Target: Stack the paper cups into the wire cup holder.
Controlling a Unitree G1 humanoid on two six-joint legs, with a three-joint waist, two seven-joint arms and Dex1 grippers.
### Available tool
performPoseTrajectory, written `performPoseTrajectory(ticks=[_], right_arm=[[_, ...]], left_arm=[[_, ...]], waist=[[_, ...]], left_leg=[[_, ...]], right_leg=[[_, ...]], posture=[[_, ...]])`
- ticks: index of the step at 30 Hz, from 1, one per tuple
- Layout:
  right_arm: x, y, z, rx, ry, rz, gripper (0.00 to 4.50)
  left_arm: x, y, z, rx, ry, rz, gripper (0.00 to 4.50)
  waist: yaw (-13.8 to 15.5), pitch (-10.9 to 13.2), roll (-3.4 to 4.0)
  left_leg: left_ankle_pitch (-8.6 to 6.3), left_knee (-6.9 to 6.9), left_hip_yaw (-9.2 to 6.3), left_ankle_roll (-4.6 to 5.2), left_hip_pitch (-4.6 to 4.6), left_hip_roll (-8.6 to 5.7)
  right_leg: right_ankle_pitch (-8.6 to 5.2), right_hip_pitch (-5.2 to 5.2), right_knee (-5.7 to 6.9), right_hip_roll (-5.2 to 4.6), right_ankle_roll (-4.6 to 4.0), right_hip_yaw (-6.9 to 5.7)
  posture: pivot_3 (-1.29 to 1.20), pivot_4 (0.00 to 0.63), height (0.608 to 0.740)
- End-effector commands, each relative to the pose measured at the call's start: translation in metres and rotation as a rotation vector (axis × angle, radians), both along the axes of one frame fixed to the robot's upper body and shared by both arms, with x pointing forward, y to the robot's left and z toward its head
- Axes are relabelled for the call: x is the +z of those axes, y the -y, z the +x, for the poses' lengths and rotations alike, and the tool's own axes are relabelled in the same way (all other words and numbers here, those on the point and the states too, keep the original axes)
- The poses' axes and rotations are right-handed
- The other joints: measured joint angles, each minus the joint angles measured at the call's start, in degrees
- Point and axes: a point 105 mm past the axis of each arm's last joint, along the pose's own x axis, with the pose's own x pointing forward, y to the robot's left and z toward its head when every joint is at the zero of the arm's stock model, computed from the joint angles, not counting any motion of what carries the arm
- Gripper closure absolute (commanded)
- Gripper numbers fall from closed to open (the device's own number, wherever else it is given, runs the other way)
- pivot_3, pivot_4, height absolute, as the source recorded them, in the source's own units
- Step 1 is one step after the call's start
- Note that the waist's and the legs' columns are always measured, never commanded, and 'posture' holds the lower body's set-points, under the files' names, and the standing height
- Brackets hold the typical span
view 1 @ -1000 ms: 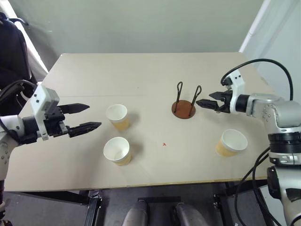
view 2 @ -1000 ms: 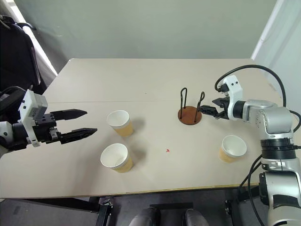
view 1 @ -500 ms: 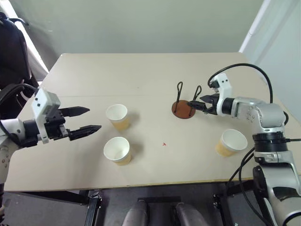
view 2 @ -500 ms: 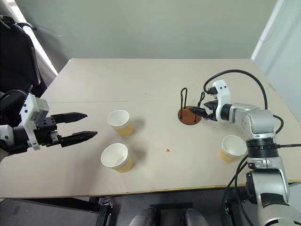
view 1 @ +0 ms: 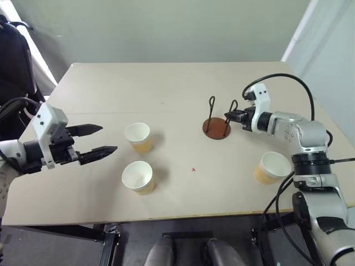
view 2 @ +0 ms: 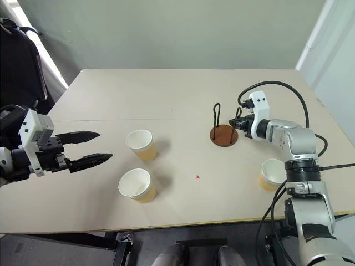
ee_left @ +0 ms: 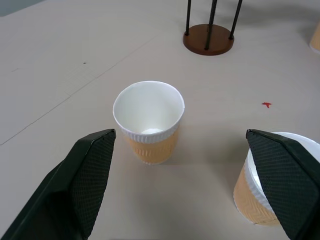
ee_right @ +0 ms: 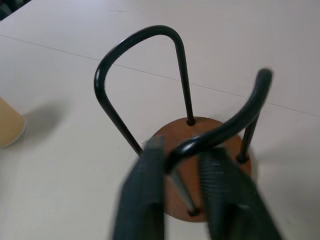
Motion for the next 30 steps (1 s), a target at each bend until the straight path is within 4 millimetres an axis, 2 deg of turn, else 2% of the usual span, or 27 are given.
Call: performPoseTrajectory(ticks=[1, 4, 8, 11, 13, 15, 23, 30], right_arm=[[0.020, -0.005, -0.004, 0.053, 0.065, 0.002, 4.49], [0.023, -0.012, -0.020, 0.166, 0.063, -0.003, 4.49], [0.025, -0.024, -0.051, 0.345, 0.049, -0.028, 4.49], [0.036, -0.046, -0.092, 0.575, 0.057, 0.013, 4.49], [0.028, -0.060, -0.121, 0.720, 0.040, -0.013, 4.49], [0.017, -0.068, -0.135, 0.787, 0.020, -0.044, 4.49], [0.002, -0.077, -0.131, 0.804, 0.020, -0.089, 4.49], [0.000, -0.077, -0.125, 0.832, 0.051, -0.112, 4.49]], left_arm=[[0.014, 0.000, -0.003, 0.001, 0.049, 0.027, 0.00], [0.015, 0.000, -0.003, -0.001, 0.049, 0.028, 0.00], [0.016, 0.000, -0.003, -0.004, 0.045, 0.035, 0.00], [0.015, 0.001, -0.001, -0.010, 0.042, 0.035, 0.00], [0.014, 0.003, -0.001, -0.019, 0.038, 0.033, 0.00], [0.014, 0.004, 0.000, -0.024, 0.037, 0.031, 0.00], [0.015, 0.004, 0.001, -0.027, 0.036, 0.034, 0.00], [0.016, 0.004, -0.002, -0.021, 0.035, 0.037, 0.00]], waist=[[0.0, 0.0, -0.01], [0.0, 0.0, 0.00], [0.0, 0.0, -0.01], [-0.2, 0.0, -0.01], [-0.2, 0.0, -0.02], [-0.2, -0.1, -0.09], [-0.3, -0.1, -0.27], [-0.3, 0.0, -0.30]], left_leg=[[0.00, 0.00, -0.01, 0.00, 0.01, 0.00], [0.00, 0.00, -0.01, -0.01, -0.01, 0.00], [0.00, -0.02, 0.00, -0.02, -0.04, 0.00], [0.02, -0.03, 0.01, -0.07, -0.03, 0.00], [0.04, -0.04, 0.00, -0.11, -0.02, 0.02], [0.06, -0.04, 0.00, -0.13, 0.02, 0.07], [0.32, 0.04, -0.01, -0.01, 0.16, 0.09], [0.28, -0.05, -0.01, -0.06, 0.22, 0.10]], right_leg=[[0.00, 0.01, 0.00, 0.00, 0.00, 0.00], [0.00, -0.01, 0.00, 0.00, -0.01, 0.00], [0.00, 0.01, -0.06, 0.00, -0.01, -0.01], [0.00, 0.01, -0.07, 0.01, -0.01, -0.01], [0.00, 0.02, -0.06, 0.05, -0.01, -0.01], [-0.03, 0.07, -0.06, 0.10, -0.05, -0.01], [0.14, 0.20, -0.05, 0.12, -0.17, 0.00], [0.12, 0.21, -0.05, 0.12, -0.23, -0.01]], posture=[[0.00, 0.150, 0.740], [0.00, 0.150, 0.740], [0.00, 0.150, 0.740], [0.00, 0.150, 0.740], [0.00, 0.150, 0.740], [0.00, 0.150, 0.740], [0.00, 0.150, 0.740], [0.00, 0.150, 0.740]])
